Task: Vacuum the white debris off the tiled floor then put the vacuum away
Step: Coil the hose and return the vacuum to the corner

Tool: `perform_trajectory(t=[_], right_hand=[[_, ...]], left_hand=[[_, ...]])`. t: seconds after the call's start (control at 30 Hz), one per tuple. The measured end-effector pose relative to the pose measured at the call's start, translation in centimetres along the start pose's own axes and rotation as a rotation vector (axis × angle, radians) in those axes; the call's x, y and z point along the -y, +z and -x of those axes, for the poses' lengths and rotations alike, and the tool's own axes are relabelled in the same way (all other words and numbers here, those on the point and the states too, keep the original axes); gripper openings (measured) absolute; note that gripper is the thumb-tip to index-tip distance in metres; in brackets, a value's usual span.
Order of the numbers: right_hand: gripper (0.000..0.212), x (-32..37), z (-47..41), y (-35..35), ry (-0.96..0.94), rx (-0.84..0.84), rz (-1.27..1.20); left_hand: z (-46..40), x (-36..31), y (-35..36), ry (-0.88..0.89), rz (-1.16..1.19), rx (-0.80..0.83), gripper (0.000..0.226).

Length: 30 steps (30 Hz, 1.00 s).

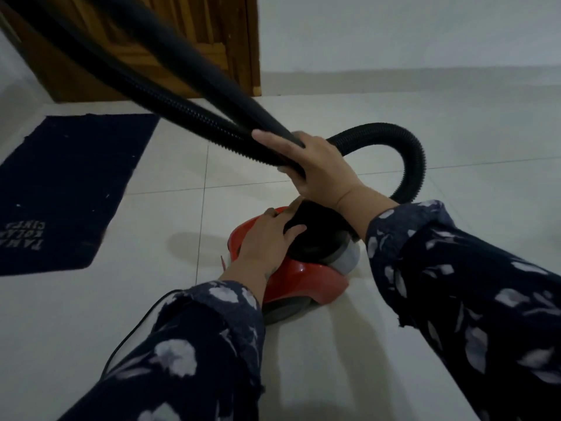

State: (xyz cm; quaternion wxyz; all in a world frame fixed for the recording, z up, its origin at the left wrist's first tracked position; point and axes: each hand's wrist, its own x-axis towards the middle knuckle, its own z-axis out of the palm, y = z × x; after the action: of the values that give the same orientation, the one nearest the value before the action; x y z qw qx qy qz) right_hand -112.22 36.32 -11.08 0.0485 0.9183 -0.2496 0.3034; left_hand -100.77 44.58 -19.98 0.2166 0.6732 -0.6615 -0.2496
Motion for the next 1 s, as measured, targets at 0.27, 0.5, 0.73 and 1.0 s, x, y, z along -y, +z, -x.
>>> perform_trajectory(t=[0.27, 0.5, 0.73, 1.0], right_hand=[[0.067, -3.5, -0.4, -3.8, 0.231, -0.150, 0.092], [0.067, -4.6, -0.7, -5.3, 0.300, -0.177, 0.123], [0.070, -2.6, -6.0, -7.7, 0.469, -0.135, 0.029], [0.074, 3.4, -19.9, -15.0, 0.429, -0.014, -0.144]], left_hand=[[-1.7, -1.0, -0.6, 0.178, -0.244, 0.066, 0.053], [-2.4, -2.3, -1.3, 0.211, -0.277, 0.108, 0.052], [-3.0, -4.8, -8.3, 0.056, -0.198, 0.182, 0.045], [-2.4, -11.5, -27.7, -0.032, -0.246, 0.309, 0.048]])
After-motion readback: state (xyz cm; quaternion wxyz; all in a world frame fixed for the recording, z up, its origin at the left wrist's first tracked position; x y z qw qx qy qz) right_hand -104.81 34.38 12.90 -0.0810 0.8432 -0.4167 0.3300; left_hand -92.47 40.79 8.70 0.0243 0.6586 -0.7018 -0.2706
